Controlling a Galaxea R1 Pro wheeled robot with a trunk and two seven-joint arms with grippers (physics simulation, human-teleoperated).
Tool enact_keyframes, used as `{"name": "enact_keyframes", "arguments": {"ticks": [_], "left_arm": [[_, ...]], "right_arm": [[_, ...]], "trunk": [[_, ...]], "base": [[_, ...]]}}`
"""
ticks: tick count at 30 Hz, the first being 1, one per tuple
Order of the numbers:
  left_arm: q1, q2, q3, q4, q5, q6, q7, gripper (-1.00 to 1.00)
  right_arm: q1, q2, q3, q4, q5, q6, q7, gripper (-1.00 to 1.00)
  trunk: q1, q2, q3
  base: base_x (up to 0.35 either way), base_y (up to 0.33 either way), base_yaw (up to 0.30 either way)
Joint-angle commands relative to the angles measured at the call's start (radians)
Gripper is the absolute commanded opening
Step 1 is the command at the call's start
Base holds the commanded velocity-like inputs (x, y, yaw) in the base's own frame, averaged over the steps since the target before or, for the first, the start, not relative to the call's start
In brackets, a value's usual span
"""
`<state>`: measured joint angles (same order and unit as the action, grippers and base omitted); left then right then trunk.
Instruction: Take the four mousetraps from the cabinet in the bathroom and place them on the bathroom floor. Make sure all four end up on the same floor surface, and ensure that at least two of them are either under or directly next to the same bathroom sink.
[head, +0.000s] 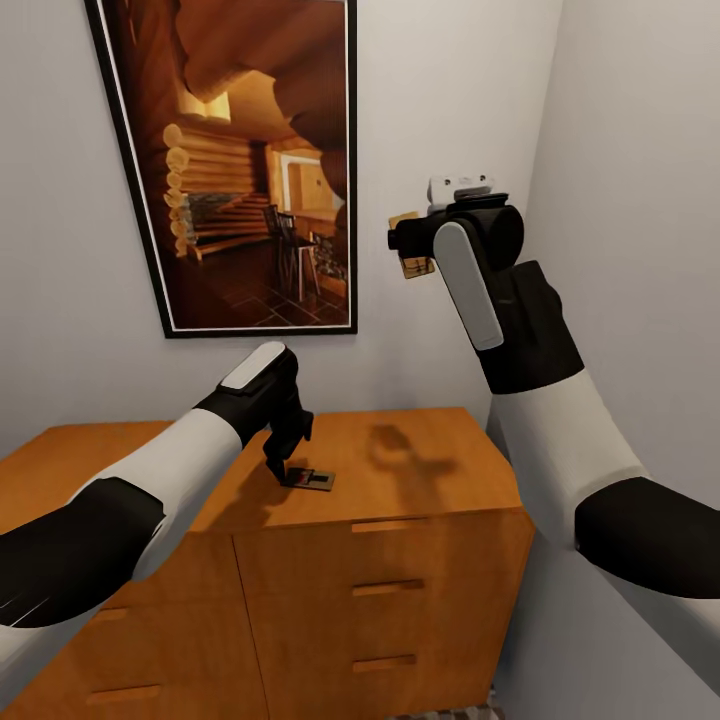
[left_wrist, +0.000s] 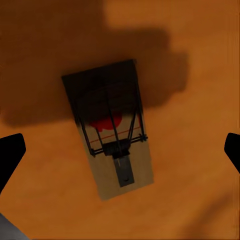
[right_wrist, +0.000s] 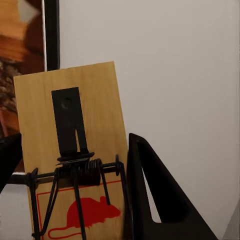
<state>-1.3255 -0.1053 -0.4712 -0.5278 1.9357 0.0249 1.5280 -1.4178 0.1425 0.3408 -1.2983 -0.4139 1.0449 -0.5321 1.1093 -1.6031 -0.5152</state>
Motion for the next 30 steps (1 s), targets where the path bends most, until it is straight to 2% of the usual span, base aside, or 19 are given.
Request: {"name": "enact_keyframes", "arguments": {"ticks": [1,20,25,30], "left_arm": [[-0.001,0.001,-0.008,-0.001,0.006,-0.006,0.008,1.00],[-0.003,0.001,-0.009,0.000,0.007,-0.028,0.027,1.00],[-0.003,0.001,-0.010,0.002,0.008,-0.035,0.028,1.00],[-0.003,0.001,-0.010,0.020,0.008,-0.036,0.029,1.00]], "right_arm": [[-0.001,0.000,0.001,-0.001,-0.011,0.002,-0.012,-1.00],[0.000,0.000,0.004,0.001,-0.010,0.002,-0.012,-1.00],[0.000,0.000,0.005,0.001,-0.010,0.002,-0.012,-1.00],[0.000,0.000,0.005,0.001,-0.010,0.002,-0.012,-1.00]], "trunk": [[0.000,-0.001,-0.001],[0.000,-0.001,-0.001],[0.019,-0.036,-0.017],[0.019,-0.036,-0.017]], "base": [[0.000,0.000,0.000],[0.000,0.000,0.000],[0.000,0.000,0.000],[0.000,0.000,0.000]]}}
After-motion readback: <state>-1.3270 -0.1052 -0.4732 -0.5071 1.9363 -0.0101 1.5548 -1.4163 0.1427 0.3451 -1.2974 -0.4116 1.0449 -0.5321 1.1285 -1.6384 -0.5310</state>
